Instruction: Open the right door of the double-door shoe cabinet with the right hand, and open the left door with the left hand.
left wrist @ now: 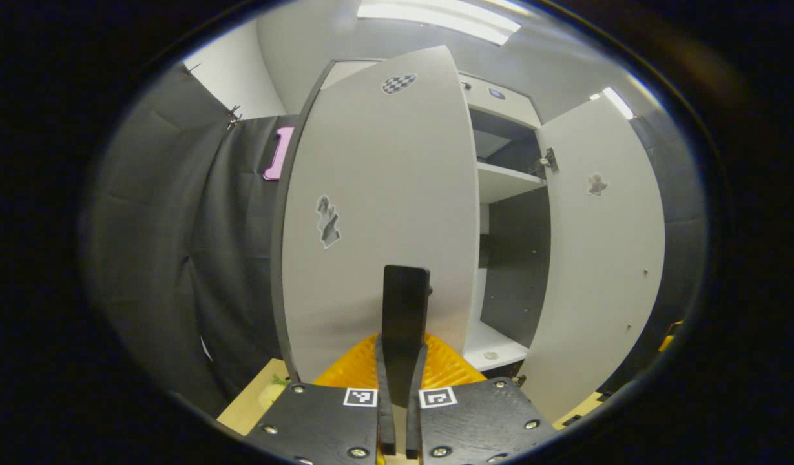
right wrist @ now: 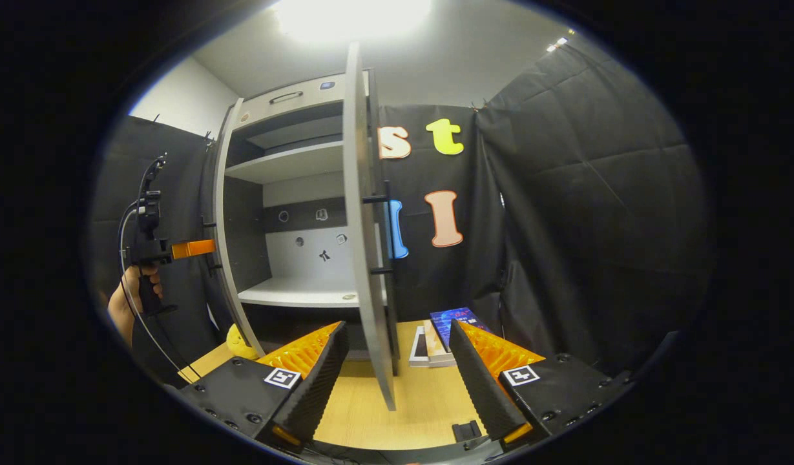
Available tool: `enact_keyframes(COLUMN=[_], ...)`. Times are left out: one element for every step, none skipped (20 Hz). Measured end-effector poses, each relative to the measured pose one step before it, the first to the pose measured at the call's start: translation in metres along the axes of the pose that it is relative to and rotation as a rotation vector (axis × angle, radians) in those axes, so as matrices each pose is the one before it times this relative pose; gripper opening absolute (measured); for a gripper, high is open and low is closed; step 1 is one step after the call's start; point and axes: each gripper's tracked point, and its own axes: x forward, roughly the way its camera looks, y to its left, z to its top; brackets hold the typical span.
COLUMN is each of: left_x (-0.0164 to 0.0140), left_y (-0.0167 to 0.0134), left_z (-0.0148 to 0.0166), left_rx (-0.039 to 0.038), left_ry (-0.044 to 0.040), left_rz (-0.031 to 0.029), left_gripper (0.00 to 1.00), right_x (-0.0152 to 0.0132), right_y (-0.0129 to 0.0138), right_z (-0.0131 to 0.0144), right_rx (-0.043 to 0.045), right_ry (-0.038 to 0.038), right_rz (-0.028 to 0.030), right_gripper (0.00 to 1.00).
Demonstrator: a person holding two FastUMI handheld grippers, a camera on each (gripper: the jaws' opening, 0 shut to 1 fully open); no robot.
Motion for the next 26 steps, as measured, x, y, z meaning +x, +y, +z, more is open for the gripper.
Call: enact_keyframes(left_x=[-0.00561, -0.00524, -0.00557, -0.00471, -0.00428, -0.00413, -0.00360, -0.00394, -0.00485, -0.00484, -0.00434, -0.00349, -0.00214, -0.00210, -0.00404, -0.00816, 0.00333, -0.00375, -0.00361, -0.00067, -0.00313, -0.00347, -0.00385, -0.00256, -0.00495, -0.00870], left_y=[0.01166, 0.00820, 0.00508, 0.00286, 0.00506, 0.00703, 0.00658, 0.00527, 0.00446, 0.00938, 0.01243, 0.01835, 0.01579, 0.01212, 0.01640, 0.02457, 0.02018, 0.00112, -0.00873, -0.00130, 0.00320, 0.00041, -0.00414, -0.00397, -0.00423, -0.00435], left_z=[0.00010, -0.00020, 0.00022, -0.00031, 0.00065, -0.00052, 0.00015, 0.00098, 0.00079, -0.00102, 0.00060, -0.00063, -0.00184, -0.00257, 0.00153, 0.00308, 0.00025, -0.00268, -0.00107, -0.00076, -0.00130, 0.00042, 0.00022, -0.00037, 0.00134, 0.00115], left_rx=[0.00136, 0.00111, 0.00465, 0.00319, 0.00406, 0.00330, 0.00744, 0.00642, 0.00683, 0.00283, 0.00554, 0.00760, 0.00699, 0.00410, 0.01770, 0.02677, 0.01338, -0.04042, -0.05095, -0.00263, 0.02602, 0.02292, 0.01429, 0.01298, 0.01163, 0.01108], left_ry=[-0.00071, -0.00549, 0.00371, 0.00367, 0.00178, 0.00047, 0.00060, -0.00305, 0.00011, -0.00204, 0.00065, 0.00476, 0.01140, 0.00345, -0.00331, -0.00288, -0.00325, 0.00354, 0.00126, 0.00305, -0.00044, 0.00011, 0.00184, 0.00217, -0.00121, -0.00632], left_rz=[0.00103, 0.00237, 0.00092, -0.00014, -0.00100, 0.00329, 0.00556, 0.01126, 0.01358, 0.01721, 0.02026, 0.02067, 0.01473, 0.00644, 0.03382, 0.05159, 0.03287, -0.03390, -0.03795, -0.00072, 0.01650, 0.00802, -0.00253, -0.00263, 0.00584, 0.00552], left_gripper=[0.09, 0.10, 0.08, 0.08, 0.08, 0.10, 0.08, 0.08, 0.07, 0.07, 0.09, 0.07, 0.07, 0.06, 0.06, 0.08, 0.02, 0.02, 0.02, 0.02, 0.01, 0.02, 0.02, 0.01, 0.02, 0.02], right_x=[0.00079, -0.00121, -0.00079, 0.00010, 0.00011, -0.00074, 0.00064, -0.00005, -0.00012, -0.00123, -0.00050, -0.00007, -0.00021, 0.00005, 0.00080, 0.00151, 0.00075, 0.00021, 0.00084, 0.00092, 0.00049, 0.00194, 0.00166, 0.00080, -0.00165, -0.00087], right_y=[0.00484, 0.00345, 0.00512, 0.00616, 0.00553, 0.00427, 0.00482, 0.00368, 0.00292, 0.00274, 0.00374, 0.00403, 0.00422, 0.00401, 0.00389, 0.00316, 0.00324, 0.00330, 0.00165, 0.00190, 0.00367, 0.00685, 0.00143, 0.00099, 0.00094, -0.00040], right_z=[0.00121, -0.00125, -0.00027, -0.00110, 0.00070, -0.00009, -0.00057, -0.00374, -0.00170, -0.00111, -0.00046, -0.00146, -0.00144, -0.00130, -0.00115, 0.00048, 0.00064, 0.00026, 0.00027, 0.00123, 0.00161, 0.00198, 0.00241, 0.00289, 0.00153, 0.00101], right_rx=[-0.01376, -0.00294, 0.00537, 0.00679, 0.00246, -0.00301, -0.00651, -0.00630, -0.00490, -0.00231, 0.00077, 0.00209, 0.00127, -0.00028, -0.00260, -0.00416, -0.00363, -0.00179, -0.00169, -0.00263, -0.00117, 0.00082, 0.00041, -0.00302, -0.00545, -0.00575], right_ry=[-0.00096, -0.00098, 0.00042, 0.00046, -0.00046, -0.00024, 0.00352, 0.00560, 0.00443, 0.00153, 0.00064, 0.00052, 0.00286, 0.00205, 0.00333, 0.00302, 0.00089, -0.00235, -0.00283, -0.00082, -0.00191, -0.00402, -0.00573, -0.00525, -0.00355, -0.00213], right_rz=[-0.00006, 0.00178, 0.00716, 0.00531, 0.00488, 0.00321, 0.00489, 0.00506, 0.00540, 0.00318, 0.00387, 0.00474, 0.00359, 0.00508, 0.00627, 0.00400, 0.00506, 0.00483, 0.00659, 0.00367, 0.00229, 0.00494, 0.00436, 0.00134, -0.00130, -0.00176], right_gripper=[0.98, 0.98, 0.98, 0.98, 0.98, 0.98, 0.98, 0.98, 0.98, 0.98, 0.98, 0.98, 0.98, 0.98, 0.98, 0.98, 0.98, 0.98, 0.98, 0.98, 0.98, 0.98, 0.98, 0.98, 0.98, 0.98])
